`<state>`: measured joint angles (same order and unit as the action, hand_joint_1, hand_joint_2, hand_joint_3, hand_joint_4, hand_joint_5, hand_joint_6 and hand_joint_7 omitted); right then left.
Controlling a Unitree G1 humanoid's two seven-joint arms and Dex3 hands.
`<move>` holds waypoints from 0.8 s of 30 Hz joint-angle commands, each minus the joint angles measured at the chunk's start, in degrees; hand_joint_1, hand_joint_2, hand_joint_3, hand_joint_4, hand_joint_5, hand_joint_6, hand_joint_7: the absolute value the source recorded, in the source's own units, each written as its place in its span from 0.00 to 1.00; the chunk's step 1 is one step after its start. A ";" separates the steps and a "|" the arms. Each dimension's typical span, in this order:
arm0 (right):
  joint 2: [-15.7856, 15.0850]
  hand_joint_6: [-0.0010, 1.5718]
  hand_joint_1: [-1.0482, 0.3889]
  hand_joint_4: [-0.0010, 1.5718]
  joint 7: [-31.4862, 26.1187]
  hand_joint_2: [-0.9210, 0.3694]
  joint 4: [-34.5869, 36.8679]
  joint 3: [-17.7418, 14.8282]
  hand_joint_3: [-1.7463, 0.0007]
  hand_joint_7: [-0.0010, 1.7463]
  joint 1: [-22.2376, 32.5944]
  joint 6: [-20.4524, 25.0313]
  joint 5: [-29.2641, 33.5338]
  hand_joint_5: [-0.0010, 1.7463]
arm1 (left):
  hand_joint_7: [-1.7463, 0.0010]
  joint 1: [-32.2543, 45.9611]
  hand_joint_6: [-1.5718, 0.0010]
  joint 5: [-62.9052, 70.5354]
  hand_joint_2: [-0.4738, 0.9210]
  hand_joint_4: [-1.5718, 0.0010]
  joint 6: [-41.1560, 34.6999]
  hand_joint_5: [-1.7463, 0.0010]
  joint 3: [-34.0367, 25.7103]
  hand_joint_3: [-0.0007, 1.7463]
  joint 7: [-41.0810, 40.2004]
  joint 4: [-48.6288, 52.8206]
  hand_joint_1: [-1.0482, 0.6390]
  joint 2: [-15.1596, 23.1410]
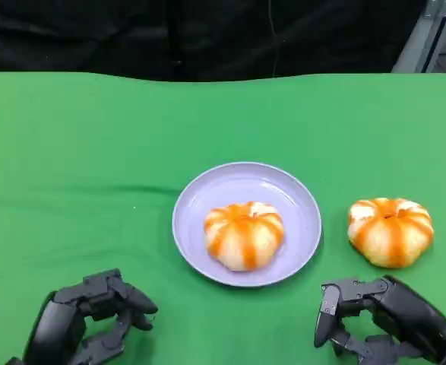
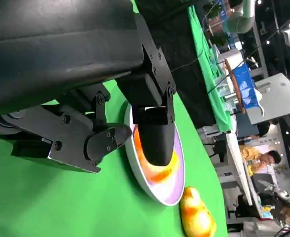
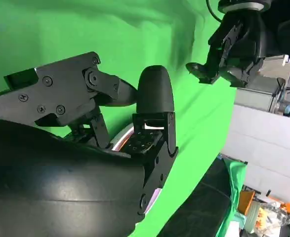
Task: Grasp the bread from the table and place it into the plate.
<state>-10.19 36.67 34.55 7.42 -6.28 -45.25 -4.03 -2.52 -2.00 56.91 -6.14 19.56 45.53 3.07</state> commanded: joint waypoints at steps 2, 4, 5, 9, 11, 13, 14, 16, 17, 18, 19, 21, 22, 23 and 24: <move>-0.92 0.49 0.67 0.45 -0.05 0.11 -0.40 -0.43 0.59 0.70 0.08 0.24 -0.64 0.97 | 0.26 -0.14 0.47 -0.14 0.81 0.48 1.02 0.17 0.25 0.55 -1.04 0.66 0.65 1.49; -0.92 0.49 0.67 0.45 -0.05 0.11 -0.40 -0.43 0.59 0.70 0.08 0.24 -0.64 0.97 | 0.25 -0.17 0.47 -0.16 0.81 0.48 1.08 0.17 0.35 0.55 -1.14 0.73 0.65 1.54; -0.92 0.49 0.67 0.45 -0.05 0.11 -0.40 -0.43 0.59 0.70 0.08 0.24 -0.64 0.97 | 0.25 -0.17 0.47 -0.17 0.81 0.48 1.09 0.17 0.40 0.55 -1.20 0.75 0.65 1.56; -0.92 0.49 0.67 0.45 -0.05 0.11 -0.40 -0.43 0.59 0.70 0.08 0.24 -0.64 0.97 | 0.25 -0.17 0.47 -0.22 0.81 0.48 1.11 0.17 0.59 0.55 -1.37 0.77 0.65 1.65; -0.92 0.49 0.67 0.45 -0.05 0.11 -0.40 -0.43 0.58 0.70 0.08 0.24 -0.64 0.97 | 0.25 -0.16 0.47 -0.24 0.81 0.48 1.11 0.17 0.66 0.55 -1.42 0.77 0.65 1.68; -0.94 0.49 0.67 0.45 0.03 0.11 -0.39 -0.39 0.58 0.70 0.00 0.11 -0.63 0.97 | 0.25 -0.37 0.47 0.68 0.80 0.48 1.81 0.15 0.71 0.55 -2.08 0.78 0.64 2.20; -0.95 0.49 0.66 0.45 0.06 0.11 -0.39 -0.37 0.58 0.70 -0.02 0.08 -0.63 0.97 | 0.22 -0.52 0.49 1.22 0.79 0.50 2.32 0.12 0.75 0.57 -2.50 0.85 0.63 2.45; -1.02 0.49 0.66 0.45 0.13 0.11 -0.45 -0.35 0.58 0.70 0.03 0.05 -0.62 0.97 | 0.21 -0.58 0.49 1.40 0.78 0.51 2.68 0.09 0.97 0.58 -2.72 0.95 0.62 2.60; -1.05 0.49 0.66 0.45 0.15 0.11 -0.47 -0.35 0.58 0.69 0.04 0.03 -0.62 0.96 | 0.21 -0.55 0.49 1.33 0.78 0.51 2.64 0.09 1.09 0.59 -2.78 1.00 0.62 2.61; -1.10 0.49 0.66 0.45 0.04 0.11 -0.53 -0.36 0.58 0.69 0.10 0.02 -0.49 0.96 | 0.21 -0.51 0.49 1.39 0.78 0.51 2.81 0.09 1.21 0.59 -2.90 1.11 0.62 2.66; -1.12 0.49 0.66 0.45 -0.04 0.11 -0.59 -0.36 0.58 0.69 0.18 -0.01 -0.41 0.96 | 0.21 -0.46 0.49 1.46 0.78 0.51 2.97 0.09 1.30 0.59 -3.01 1.18 0.62 2.70; -1.11 0.50 0.66 0.46 -0.15 0.12 -0.84 -0.43 0.58 0.68 0.42 0.17 -0.49 0.95 | 0.22 -0.38 0.49 1.57 0.77 0.51 3.43 0.09 1.50 0.60 -3.07 1.33 0.62 2.71; -1.10 0.50 0.66 0.46 -0.15 0.12 -0.89 -0.44 0.58 0.68 0.47 0.22 -0.54 0.95 | 0.23 -0.37 0.49 1.59 0.77 0.51 3.55 0.09 1.57 0.60 -3.11 1.38 0.62 2.71; -1.10 0.50 0.66 0.46 -0.16 0.11 -0.94 -0.45 0.58 0.67 0.50 0.25 -0.56 0.95 | 0.23 -0.37 0.48 1.60 0.77 0.51 3.64 0.09 1.62 0.60 -3.16 1.42 0.62 2.73; -1.03 0.50 0.66 0.46 -0.58 0.11 -1.02 -0.63 0.57 0.68 0.64 -0.05 -0.45 0.95 | 0.23 -0.21 0.48 1.68 0.77 0.51 3.52 0.09 1.77 0.60 -3.22 1.18 0.62 2.67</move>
<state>-10.20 36.67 34.47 7.41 -6.27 -45.25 -4.04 -3.01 -0.53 59.52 -4.55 17.09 46.40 4.48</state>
